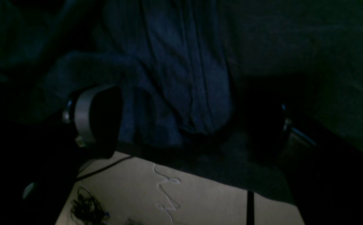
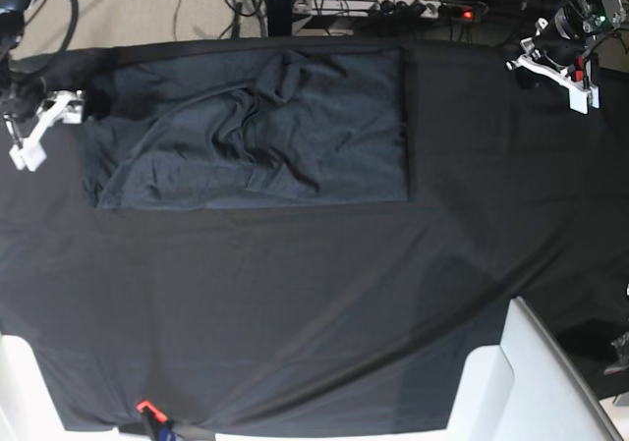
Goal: Fold the T-shirt properly
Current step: 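Release and move the right gripper to the shirt's short end, then grasp the short end of the folded shirt with the right gripper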
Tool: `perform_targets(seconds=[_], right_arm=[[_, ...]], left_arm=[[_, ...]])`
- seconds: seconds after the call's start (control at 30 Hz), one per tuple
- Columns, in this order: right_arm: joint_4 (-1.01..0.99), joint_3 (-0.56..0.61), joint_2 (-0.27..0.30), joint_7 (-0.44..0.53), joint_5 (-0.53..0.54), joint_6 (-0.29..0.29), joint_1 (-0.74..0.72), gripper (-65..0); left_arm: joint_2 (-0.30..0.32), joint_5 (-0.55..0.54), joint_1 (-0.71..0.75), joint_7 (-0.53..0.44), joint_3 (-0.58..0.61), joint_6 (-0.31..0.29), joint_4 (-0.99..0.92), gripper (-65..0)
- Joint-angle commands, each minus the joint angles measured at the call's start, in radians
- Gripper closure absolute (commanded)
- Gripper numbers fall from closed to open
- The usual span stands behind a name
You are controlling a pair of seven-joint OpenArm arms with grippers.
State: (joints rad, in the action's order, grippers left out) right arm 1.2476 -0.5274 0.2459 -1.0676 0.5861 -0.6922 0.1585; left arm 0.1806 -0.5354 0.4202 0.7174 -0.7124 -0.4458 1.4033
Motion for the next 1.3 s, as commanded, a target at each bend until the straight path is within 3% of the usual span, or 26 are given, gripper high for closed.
perform_targets(seconds=[0.0, 0.4, 0.73, 0.87, 1.27], right_arm=[[0.005, 0.003, -0.001, -0.023, 0.013, -0.006, 0.002, -57.2], [-0.159, 0.0, 0.008, -0.016, 0.013, -0.006, -0.132, -57.2], [-0.134, 0.006, -0.032, -0.056, 0.015, -0.006, -0.112, -57.0], [-0.085, 0.1, -0.038, -0.049, 0.031, -0.006, -0.09, -57.0], [-0.079, 0.166, -0.067, -0.075, 0.045, -0.006, -0.081, -57.0]], left_arm=[[0.013, -0.013, 0.004, -0.015, -0.005, -0.005, 0.014, 0.0], [0.013, -0.013, 0.009, -0.015, -0.005, -0.005, 0.012, 0.0], [0.013, -0.013, 0.007, -0.015, -0.005, -0.005, 0.011, 0.0], [0.013, -0.013, 0.003, -0.015, -0.005, -0.005, 0.011, 0.0], [0.013, -0.013, 0.003, -0.015, -0.005, -0.005, 0.009, 0.0]])
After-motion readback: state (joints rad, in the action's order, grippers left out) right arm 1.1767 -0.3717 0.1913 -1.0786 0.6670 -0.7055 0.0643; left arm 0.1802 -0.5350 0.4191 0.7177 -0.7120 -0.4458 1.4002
